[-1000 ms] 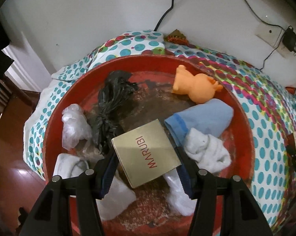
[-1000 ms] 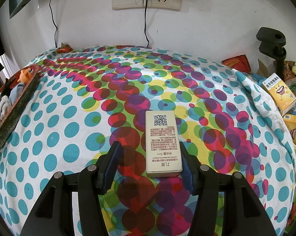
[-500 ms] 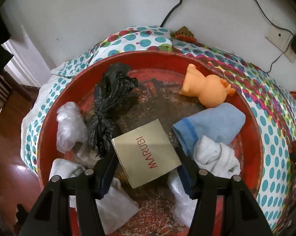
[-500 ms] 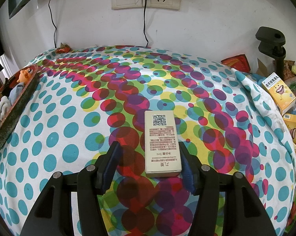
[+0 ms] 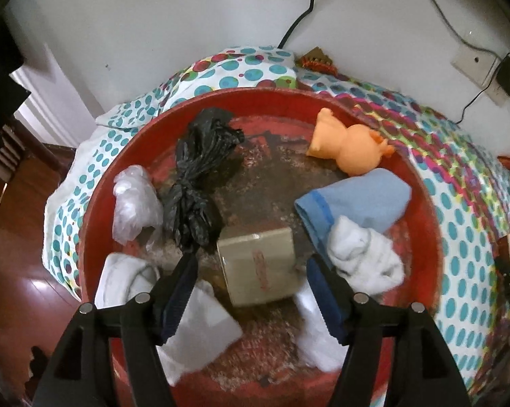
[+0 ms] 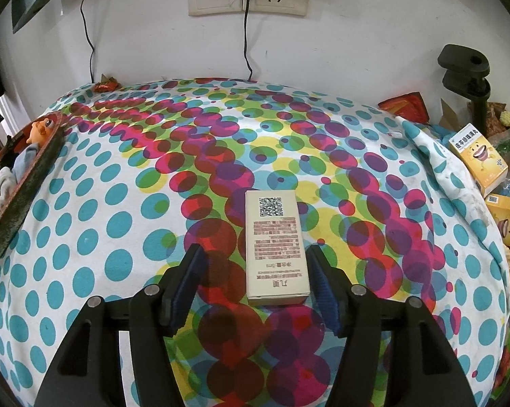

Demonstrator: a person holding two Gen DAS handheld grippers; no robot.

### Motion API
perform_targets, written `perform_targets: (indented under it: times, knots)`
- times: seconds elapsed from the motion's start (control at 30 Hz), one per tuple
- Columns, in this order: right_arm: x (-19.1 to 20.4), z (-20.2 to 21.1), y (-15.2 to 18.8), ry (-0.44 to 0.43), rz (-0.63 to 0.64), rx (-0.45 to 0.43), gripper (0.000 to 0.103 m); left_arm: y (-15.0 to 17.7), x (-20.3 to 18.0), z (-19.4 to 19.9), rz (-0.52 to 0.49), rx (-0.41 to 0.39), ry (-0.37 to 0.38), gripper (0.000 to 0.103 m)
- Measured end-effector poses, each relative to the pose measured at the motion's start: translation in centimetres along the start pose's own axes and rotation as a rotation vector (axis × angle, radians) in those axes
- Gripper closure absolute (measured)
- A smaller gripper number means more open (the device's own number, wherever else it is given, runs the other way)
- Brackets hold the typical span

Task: Organize objects
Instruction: 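Lift the left gripper away from the tray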

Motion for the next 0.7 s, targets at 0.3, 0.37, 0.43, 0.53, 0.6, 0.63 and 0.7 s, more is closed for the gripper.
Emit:
perform_targets:
  times: [0.3, 0.37, 0.43, 0.53, 0.6, 0.63, 0.7]
  knots:
    - [-0.1, 0.0, 0.0, -0.001, 0.000, 0.000, 0.043, 6.1, -1.6, 5.6, -0.025, -0.119, 0.060, 0.034]
    - [0.0, 0.0, 0.0, 0.001, 0.001, 0.000, 0.043, 8.0, -2.1, 6.7, -0.054, -0.181, 0.015, 0.034]
    - [-0.1, 0.0, 0.0, -0.001, 0.000, 0.000, 0.043, 9.6, -2.4, 7.6, -0.083, -0.239, -0.069, 0.034]
    - [0.0, 0.0, 0.0, 0.002, 0.000, 0.000, 0.043, 11.3, -2.6, 8.3, -0.099, -0.299, -0.171, 0.034]
    - [0.0, 0.0, 0.0, 0.002, 0.000, 0.000, 0.043, 12.2, -2.6, 8.6, -0.090, -0.327, -0.197, 0.034]
    - [0.0, 0.0, 0.0, 0.003, 0.000, 0.000, 0.043, 12.6, -2.6, 8.7, -0.081, -0.347, -0.203, 0.034]
    - [0.0, 0.0, 0.0, 0.002, 0.000, 0.000, 0.043, 13.0, -2.9, 9.0, -0.082, -0.368, -0.204, 0.034]
Point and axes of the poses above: each gripper's, at about its wrist camera, not at the fingertips, and z roughly against the way its jaws point, x to its left, y to its underside, the point moved 8 cm from there along -z, roughly the way its jaws point, and after that the axes turned 9 degrees about x, right-handed, at the moved point
